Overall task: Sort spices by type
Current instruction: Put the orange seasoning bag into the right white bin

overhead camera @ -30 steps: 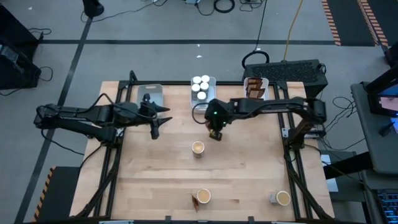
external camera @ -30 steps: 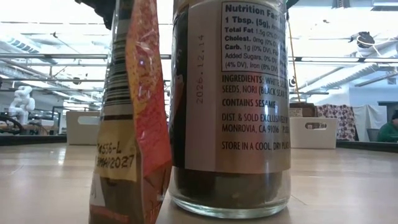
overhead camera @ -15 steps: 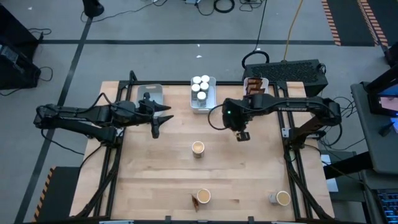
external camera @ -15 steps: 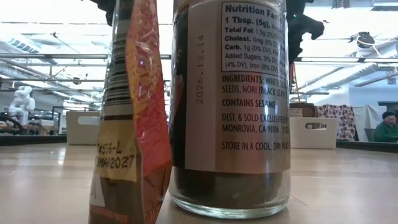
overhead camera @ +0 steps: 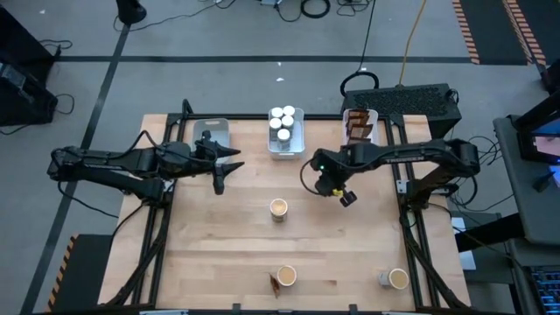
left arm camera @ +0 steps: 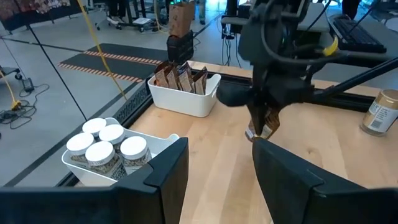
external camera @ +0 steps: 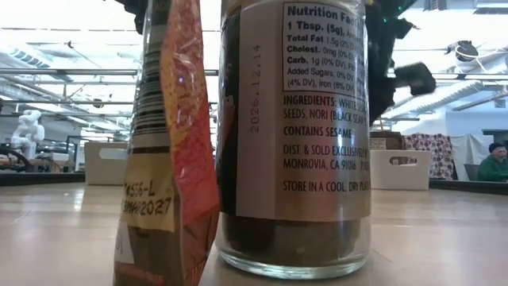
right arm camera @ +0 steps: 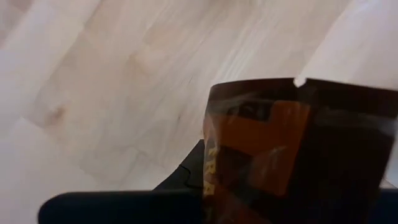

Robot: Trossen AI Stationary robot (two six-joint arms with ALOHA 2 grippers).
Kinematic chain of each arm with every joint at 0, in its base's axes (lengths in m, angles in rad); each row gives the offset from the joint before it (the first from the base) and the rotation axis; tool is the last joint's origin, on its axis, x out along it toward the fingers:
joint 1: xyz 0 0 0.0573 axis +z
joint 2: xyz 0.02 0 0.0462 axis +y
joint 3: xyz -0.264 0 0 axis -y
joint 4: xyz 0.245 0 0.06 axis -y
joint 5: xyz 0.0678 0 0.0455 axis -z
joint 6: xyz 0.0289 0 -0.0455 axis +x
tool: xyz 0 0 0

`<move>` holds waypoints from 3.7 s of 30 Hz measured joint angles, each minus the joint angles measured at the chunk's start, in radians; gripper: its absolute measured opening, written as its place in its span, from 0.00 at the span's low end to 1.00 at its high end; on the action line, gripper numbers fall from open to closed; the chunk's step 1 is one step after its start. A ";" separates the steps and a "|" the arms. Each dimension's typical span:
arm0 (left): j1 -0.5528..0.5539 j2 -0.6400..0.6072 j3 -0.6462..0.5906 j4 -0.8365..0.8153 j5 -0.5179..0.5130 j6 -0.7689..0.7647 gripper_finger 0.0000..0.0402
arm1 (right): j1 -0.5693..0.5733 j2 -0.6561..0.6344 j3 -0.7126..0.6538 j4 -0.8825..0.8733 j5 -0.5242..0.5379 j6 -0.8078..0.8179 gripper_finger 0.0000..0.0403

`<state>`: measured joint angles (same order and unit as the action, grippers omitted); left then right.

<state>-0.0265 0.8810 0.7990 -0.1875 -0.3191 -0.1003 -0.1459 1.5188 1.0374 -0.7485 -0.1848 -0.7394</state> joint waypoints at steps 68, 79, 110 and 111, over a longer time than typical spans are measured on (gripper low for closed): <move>0.000 0.002 0.000 0.055 0.000 -0.052 0.45 | 0.082 -0.005 0.081 -0.076 0.105 -0.309 0.46; 0.000 0.002 0.000 0.043 0.008 -0.050 0.45 | 0.081 -0.007 0.407 -0.205 0.198 0.656 0.52; -0.001 0.015 0.000 0.044 0.317 -0.023 0.45 | 0.193 0.247 0.428 -0.538 0.391 2.461 0.50; -0.001 0.016 0.000 0.043 0.317 -0.023 0.45 | 0.195 0.257 0.428 -0.537 0.389 2.466 0.50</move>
<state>-0.0273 0.8967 0.7994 -0.1440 -0.0017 -0.1234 0.0489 1.7755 1.4654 -1.2855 0.2038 1.7266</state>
